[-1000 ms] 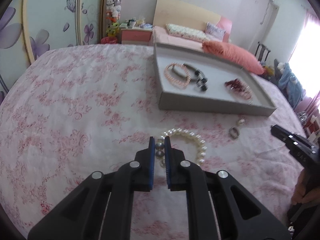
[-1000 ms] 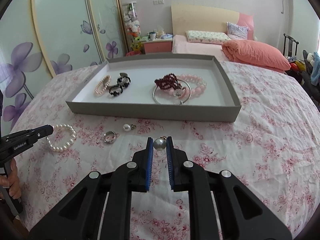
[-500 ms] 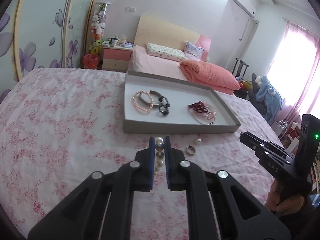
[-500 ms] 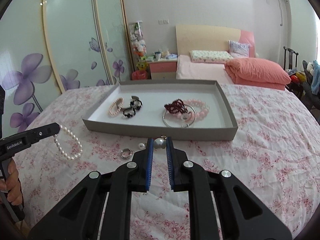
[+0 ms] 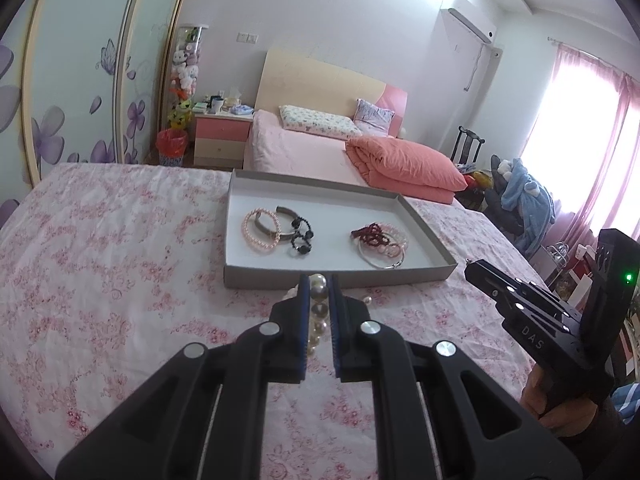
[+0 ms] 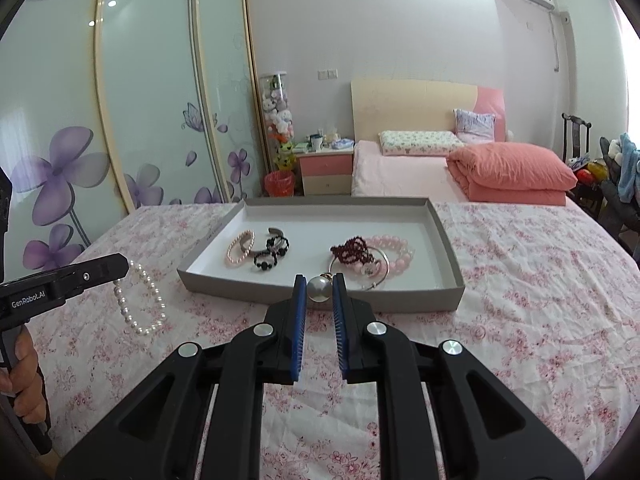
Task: Organize jewelry
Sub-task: 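Lift and carry the earring and pearl bracelet over the gray tray with both tools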
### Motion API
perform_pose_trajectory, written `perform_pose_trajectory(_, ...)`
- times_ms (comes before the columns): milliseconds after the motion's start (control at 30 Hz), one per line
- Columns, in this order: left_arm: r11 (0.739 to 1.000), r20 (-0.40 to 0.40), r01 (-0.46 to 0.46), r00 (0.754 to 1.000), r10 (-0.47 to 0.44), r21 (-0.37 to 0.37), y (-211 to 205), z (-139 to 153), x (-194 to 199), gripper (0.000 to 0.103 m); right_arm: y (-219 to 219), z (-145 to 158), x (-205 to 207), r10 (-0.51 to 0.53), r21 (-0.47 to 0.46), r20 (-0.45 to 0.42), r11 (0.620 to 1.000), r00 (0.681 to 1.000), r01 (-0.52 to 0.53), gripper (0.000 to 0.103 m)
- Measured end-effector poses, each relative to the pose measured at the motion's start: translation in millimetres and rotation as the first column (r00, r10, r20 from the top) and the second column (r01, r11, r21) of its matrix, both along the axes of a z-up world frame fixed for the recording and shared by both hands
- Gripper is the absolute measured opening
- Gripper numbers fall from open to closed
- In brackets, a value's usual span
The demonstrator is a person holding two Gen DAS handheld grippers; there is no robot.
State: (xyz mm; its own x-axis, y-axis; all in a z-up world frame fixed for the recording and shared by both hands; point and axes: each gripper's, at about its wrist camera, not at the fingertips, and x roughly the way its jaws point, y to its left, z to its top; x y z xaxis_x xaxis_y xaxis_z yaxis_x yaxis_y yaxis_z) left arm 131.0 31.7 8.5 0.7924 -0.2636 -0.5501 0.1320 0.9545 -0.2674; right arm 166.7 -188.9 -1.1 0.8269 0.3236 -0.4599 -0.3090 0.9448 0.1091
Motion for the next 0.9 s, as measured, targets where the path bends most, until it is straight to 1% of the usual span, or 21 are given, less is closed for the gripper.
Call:
perform_pose_trajectory(267,1.000,0.044,-0.001,0.999,0.000,0.021,-13,12,-2,0.010,1,12,-6,-0.013,-0.008,0.071,1.000,0.997,0.013,0.014)
perform_pose_trajectory(667,0.997,0.105,-0.006,0.994,-0.002,0.072,-34,26,2,0.010,0,26,-6,-0.038,-0.003,0.139,0.999,0.990,0.038,0.014)
perform_pose_trajectory(900,0.995,0.134,-0.027,0.991,0.013,0.101,-43,31,7,0.010,1,33,-4,-0.057,-0.003,0.178,0.998,0.982,0.058,0.014)
